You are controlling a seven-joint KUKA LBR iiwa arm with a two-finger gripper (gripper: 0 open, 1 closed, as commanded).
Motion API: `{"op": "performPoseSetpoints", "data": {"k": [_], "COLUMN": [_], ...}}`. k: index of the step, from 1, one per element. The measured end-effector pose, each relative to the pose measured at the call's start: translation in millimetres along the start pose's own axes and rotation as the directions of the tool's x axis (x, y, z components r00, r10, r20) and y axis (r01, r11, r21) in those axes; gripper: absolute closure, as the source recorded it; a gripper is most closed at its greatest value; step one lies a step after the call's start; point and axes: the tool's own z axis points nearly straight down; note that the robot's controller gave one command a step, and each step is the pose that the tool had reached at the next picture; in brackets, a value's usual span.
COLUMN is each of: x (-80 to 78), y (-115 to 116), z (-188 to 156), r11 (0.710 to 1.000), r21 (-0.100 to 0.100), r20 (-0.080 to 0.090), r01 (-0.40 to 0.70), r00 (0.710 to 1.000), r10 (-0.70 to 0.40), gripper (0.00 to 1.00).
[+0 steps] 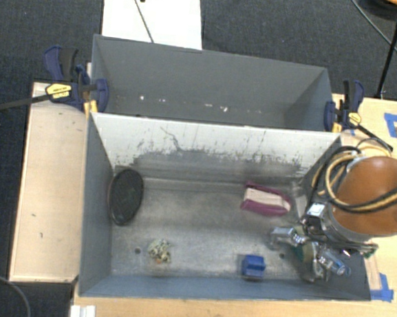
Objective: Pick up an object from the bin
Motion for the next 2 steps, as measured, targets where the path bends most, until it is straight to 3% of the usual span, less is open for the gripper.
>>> {"op": "performPoseSetpoints", "data": {"k": [1, 2], "x": [23.3, 9.9], "y": [-6.6, -14.9], "z": [-43.1, -0.6], "r11": [0.932, 0.977], "r21": [0.01, -0.005], "r20": [0.003, -0.001], "r01": [-0.363, -0.213], "r00": [0.932, 0.977], "r10": [0.363, 0.213], "gripper": [0.0, 0.0]}}
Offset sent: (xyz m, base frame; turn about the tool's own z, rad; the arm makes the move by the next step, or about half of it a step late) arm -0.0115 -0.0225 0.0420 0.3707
